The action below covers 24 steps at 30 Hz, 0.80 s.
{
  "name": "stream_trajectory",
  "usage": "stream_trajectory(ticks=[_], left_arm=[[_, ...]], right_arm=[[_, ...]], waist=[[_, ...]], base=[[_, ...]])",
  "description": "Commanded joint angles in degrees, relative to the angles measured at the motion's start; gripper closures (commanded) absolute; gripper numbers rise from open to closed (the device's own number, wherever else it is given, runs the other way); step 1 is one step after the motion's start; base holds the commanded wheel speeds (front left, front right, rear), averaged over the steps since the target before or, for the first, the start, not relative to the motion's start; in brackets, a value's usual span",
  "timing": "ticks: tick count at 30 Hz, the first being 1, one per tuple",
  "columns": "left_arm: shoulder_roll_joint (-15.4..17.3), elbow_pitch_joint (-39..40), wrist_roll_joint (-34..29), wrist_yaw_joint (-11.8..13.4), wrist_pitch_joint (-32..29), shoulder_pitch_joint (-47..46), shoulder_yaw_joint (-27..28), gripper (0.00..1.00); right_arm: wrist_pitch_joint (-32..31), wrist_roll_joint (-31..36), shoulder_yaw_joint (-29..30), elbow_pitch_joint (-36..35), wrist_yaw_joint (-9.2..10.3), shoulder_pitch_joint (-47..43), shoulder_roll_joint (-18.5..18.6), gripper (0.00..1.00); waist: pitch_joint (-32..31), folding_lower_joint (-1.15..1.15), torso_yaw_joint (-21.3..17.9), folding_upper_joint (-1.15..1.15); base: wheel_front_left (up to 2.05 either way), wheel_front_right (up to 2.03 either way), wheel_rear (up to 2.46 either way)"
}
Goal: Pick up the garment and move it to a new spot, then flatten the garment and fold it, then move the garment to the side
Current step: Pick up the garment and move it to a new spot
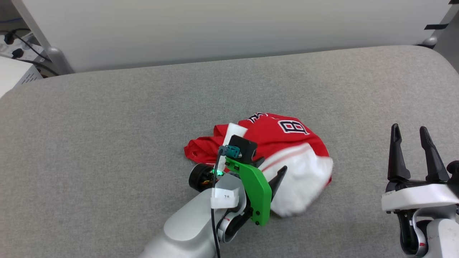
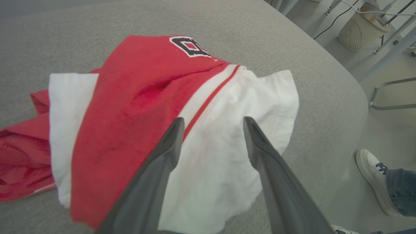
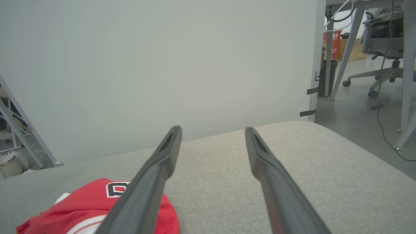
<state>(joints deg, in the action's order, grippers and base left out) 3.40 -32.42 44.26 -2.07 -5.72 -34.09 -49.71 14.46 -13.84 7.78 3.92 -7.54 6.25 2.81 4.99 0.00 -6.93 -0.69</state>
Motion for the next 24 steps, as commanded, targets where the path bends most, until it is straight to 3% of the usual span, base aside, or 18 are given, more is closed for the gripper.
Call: stream_trajectory(ticks=[1, 7, 14, 18, 24], left_arm=[[-0.1, -0.8, -0.2, -0.6, 0.8, 0.2, -0.4, 0.0], [-0.5, -2.0, 0.8, -1.7, 5.9, -1.1, -2.2, 0.0], [0.0, -2.2, 0.0, -0.3, 13.8, -4.7, -0.3, 0.0], [3.2, -2.9, -1.3, 0.6, 17.8, -5.4, 1.7, 0.0], [10.9, 1.4, -5.0, 2.9, 20.6, -1.8, 6.9, 0.0]], right_arm=[[0.5, -0.3, -0.1, -0.1, 0.05, 1.1, 0.1, 0.0], [0.5, 0.7, -1.7, 0.6, 0.05, 0.5, 0.1, 0.0], [0.5, 2.2, -3.5, 0.7, 0.05, -0.8, 0.1, 0.0], [0.5, 2.5, -4.2, 0.7, 0.05, -1.5, 0.1, 0.0], [0.5, 2.0, -4.8, 0.2, 0.05, -3.0, 0.1, 0.0]], waist=[[1.2, 0.0, -0.7, 0.69], [-0.2, 0.0, 2.0, 0.69], [-3.2, 0.0, 6.6, 0.69], [-4.2, 0.0, 8.5, 0.69], [-5.3, 0.0, 10.8, 0.69]], base=[[0.0, 0.0, 0.0], [0.0, 0.0, 0.0], [0.0, 0.0, 0.0], [0.0, 0.0, 0.0], [0.0, 0.0, 0.0]])
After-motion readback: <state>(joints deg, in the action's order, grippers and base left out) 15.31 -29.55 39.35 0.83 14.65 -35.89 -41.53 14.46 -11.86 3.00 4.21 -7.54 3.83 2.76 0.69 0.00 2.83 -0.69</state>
